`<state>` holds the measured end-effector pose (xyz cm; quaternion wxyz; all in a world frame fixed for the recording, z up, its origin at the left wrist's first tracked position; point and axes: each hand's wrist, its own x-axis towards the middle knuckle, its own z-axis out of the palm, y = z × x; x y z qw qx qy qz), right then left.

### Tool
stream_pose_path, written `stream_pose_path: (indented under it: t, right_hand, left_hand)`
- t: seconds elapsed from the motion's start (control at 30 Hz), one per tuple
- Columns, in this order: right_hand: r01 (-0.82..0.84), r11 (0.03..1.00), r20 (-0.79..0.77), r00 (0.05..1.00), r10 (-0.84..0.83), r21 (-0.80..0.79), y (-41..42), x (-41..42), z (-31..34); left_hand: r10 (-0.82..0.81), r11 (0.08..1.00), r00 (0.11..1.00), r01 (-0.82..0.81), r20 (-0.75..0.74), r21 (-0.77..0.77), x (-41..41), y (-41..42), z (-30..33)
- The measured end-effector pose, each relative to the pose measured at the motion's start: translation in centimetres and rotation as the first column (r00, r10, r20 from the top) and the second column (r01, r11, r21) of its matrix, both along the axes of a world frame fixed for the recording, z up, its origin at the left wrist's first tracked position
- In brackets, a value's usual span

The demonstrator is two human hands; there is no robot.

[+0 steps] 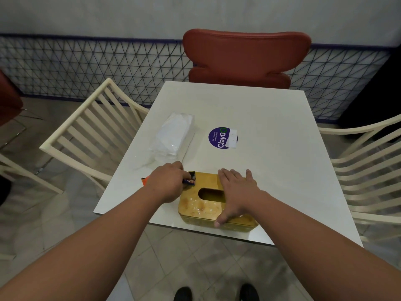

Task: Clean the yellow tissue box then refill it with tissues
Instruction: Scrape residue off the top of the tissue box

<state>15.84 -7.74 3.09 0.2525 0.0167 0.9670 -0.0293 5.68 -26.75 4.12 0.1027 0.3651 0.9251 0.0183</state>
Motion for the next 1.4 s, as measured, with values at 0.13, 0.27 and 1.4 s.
stream_pose_path:
  t: [0.13, 0.27, 1.4]
  right_hand:
    - [-0.002, 1.000, -0.014, 1.000, 0.002, 0.008, -0.2, -0.2, -0.3]
    - [-0.010, 1.000, -0.010, 1.000, 0.010, 0.027, -0.3, -0.4, -0.2]
    - [0.013, 1.000, -0.011, 1.000, -0.014, -0.015, -0.2, -0.4, -0.6]
  left_hand:
    - [-0.120, 0.992, 0.993, 0.120, 0.000, -0.036, 1.5, -1.5, 0.2]
    - [-0.133, 0.990, 0.990, 0.131, -0.037, -0.049, 1.2, -0.6, 0.1]
    - [0.016, 0.994, 0.999, -0.022, 0.050, 0.107, 1.8, -1.0, -1.3]
